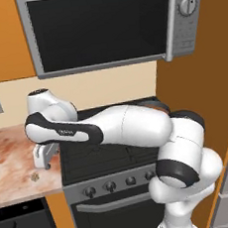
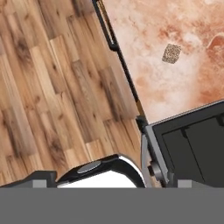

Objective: Pick up the sugar cube(s) and place them in the saucepan with hot chocolate.

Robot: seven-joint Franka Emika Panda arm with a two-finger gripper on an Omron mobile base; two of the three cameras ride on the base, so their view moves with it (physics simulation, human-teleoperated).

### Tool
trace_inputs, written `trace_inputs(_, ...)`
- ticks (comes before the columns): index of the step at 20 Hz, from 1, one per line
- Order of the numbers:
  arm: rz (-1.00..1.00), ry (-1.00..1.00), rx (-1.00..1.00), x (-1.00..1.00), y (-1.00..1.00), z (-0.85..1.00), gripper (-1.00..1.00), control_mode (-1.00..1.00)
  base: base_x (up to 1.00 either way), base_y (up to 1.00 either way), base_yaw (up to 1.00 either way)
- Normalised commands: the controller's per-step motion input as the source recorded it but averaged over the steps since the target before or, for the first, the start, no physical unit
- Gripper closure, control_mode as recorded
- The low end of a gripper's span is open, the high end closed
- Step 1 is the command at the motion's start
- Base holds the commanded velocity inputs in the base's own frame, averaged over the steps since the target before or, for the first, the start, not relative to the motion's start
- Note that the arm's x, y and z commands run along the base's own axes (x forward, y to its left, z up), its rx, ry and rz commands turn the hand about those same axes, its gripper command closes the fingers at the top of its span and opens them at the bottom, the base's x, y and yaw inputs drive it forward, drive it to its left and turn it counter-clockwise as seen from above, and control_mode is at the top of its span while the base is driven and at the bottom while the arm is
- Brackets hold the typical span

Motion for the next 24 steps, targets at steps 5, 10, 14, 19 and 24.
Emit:
trace_inputs(5, -0.01, 0.0, -0.01, 0.34, 0.15, -0.23, -1.0, -1.0, 0.0, 0.0, 0.0)
trace_inputs(10, -0.01, -0.02, -0.03, 0.15, 0.25, -0.28, -1.0, -1.0, 0.0, 0.0, 0.0)
trace_inputs(14, -0.04, 0.0, -0.03, 0.06, 0.19, -0.29, -1.0, -1.0, 0.0, 0.0, 0.0)
trace_inputs(19, -0.07, 0.0, -0.01, 0.0, 0.03, -0.1, -1.0, -1.0, 0.0, 0.0, 0.0)
trace_inputs(24, -0.12, 0.0, 0.0, 0.03, 0.06, -0.01, -1.0, -1.0, 0.0, 0.0, 0.0)
